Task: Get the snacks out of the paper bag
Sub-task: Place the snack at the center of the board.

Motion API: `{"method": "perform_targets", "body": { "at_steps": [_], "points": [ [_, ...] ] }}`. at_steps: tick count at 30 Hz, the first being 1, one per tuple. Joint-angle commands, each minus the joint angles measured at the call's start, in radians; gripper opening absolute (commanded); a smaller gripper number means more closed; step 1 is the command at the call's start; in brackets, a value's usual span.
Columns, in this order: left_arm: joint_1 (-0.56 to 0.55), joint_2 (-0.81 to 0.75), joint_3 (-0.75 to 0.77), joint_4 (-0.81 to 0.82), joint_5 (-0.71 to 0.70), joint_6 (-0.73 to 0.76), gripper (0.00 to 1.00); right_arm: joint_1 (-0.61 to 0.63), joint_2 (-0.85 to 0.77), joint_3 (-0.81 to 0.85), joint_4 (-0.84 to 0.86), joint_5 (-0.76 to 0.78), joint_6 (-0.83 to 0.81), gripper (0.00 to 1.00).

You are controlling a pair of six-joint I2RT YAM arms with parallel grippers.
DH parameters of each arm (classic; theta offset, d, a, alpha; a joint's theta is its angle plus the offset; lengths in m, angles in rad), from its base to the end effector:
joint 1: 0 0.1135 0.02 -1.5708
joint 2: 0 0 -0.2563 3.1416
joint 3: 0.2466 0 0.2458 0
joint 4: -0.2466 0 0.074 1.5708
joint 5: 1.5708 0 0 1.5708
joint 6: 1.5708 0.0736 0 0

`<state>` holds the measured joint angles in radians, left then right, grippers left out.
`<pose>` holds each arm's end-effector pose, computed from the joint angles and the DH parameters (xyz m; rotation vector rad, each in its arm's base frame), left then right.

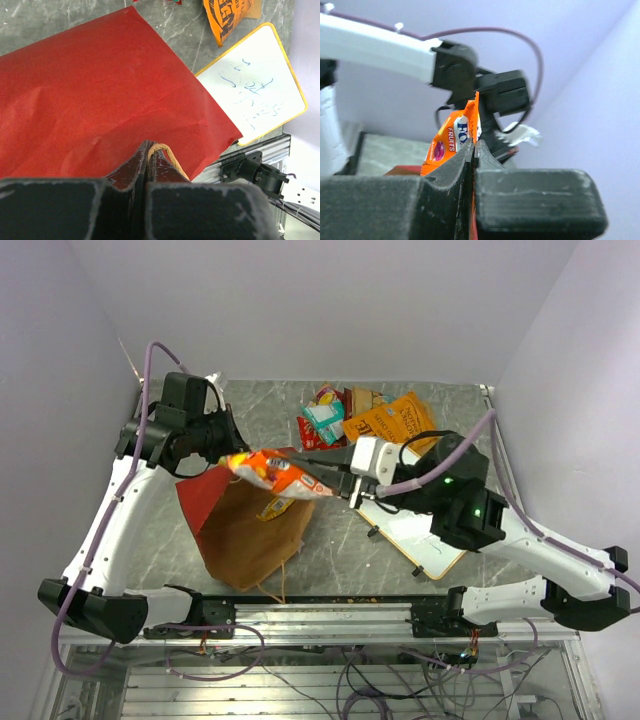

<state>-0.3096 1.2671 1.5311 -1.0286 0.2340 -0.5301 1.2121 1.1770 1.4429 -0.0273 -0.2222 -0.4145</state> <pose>0.2452 -0.0963 0.3774 -0.1451 2.4093 -0.6778 0.0822 0.2656 0.5052 -1.1302 0.8009 0.8186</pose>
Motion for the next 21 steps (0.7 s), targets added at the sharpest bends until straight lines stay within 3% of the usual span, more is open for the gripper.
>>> {"method": "perform_targets", "body": {
  "at_steps": [1,6,10,17,21],
  "points": [
    [0.000,0.014,0.023,0.011,0.004,0.008,0.07,0.001,-0.028,0.017,0.144,0.187,-0.137,0.00],
    [0.001,0.035,0.022,0.033,0.011,0.006,0.07,-0.027,0.033,0.024,0.266,0.546,-0.240,0.00],
    [0.003,0.061,0.051,0.020,0.008,0.020,0.07,-0.196,0.129,0.059,0.242,0.709,-0.208,0.00],
    [0.009,0.117,0.160,-0.048,-0.026,0.069,0.07,-0.507,0.289,0.043,0.177,0.678,-0.027,0.00],
    [0.010,0.140,0.187,-0.046,-0.024,0.076,0.07,-0.593,0.387,0.031,0.165,0.684,-0.158,0.00]
  ]
}}
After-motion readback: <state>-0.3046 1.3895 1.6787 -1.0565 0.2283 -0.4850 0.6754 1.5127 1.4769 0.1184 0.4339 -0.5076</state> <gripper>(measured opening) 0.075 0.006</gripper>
